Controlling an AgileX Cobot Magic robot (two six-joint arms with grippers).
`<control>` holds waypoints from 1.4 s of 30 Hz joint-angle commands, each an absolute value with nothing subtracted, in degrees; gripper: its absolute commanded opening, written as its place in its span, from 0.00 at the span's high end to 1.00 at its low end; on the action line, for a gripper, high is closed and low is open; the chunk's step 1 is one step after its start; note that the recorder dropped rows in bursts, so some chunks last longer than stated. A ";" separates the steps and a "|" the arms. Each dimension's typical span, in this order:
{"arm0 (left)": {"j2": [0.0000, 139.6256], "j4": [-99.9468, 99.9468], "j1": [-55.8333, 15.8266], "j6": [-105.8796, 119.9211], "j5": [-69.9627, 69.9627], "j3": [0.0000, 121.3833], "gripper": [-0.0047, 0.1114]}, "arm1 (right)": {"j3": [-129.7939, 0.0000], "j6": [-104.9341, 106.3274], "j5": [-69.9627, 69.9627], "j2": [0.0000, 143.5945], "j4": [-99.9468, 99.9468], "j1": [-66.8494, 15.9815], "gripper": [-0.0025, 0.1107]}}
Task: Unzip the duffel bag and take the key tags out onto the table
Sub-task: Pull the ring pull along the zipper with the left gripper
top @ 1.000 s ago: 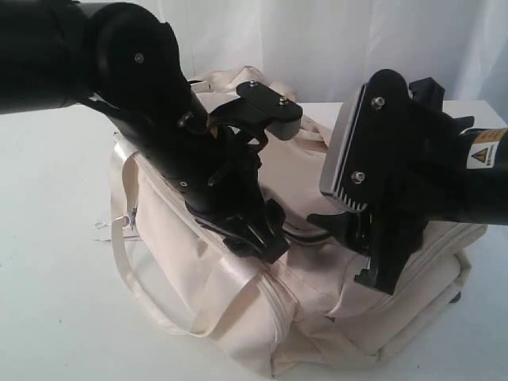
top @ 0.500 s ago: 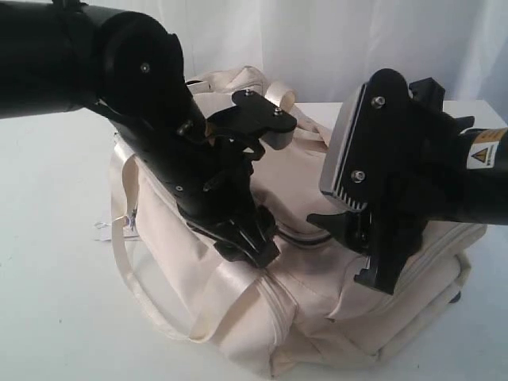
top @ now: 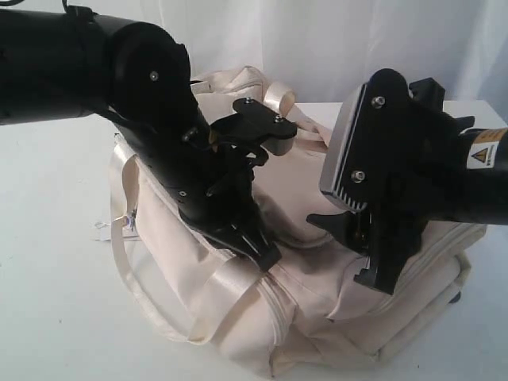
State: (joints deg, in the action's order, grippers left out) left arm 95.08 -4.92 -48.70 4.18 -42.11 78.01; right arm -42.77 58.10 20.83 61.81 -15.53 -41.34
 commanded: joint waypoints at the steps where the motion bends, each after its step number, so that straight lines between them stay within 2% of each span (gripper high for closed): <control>1: 94.04 -5.22 -48.63 4.44 -44.73 78.46 0.96 | -42.49 57.65 20.09 61.60 -15.65 -41.62 0.33; 13: 90.34 -3.00 -48.63 4.93 -47.18 83.06 0.96 | -42.49 56.54 20.09 61.60 -15.65 -41.62 0.33; 27: 89.22 1.40 -48.63 5.61 -49.28 83.06 0.96 | -42.60 55.19 22.82 57.77 -17.41 -43.00 0.33; 32: 87.03 1.40 -48.63 6.38 -48.94 83.06 0.96 | -42.60 55.56 22.28 59.31 -17.36 -46.83 0.29; 42: 86.33 1.14 -48.63 6.38 -49.27 83.06 0.96 | -42.60 55.32 17.00 65.47 -17.36 -47.50 0.29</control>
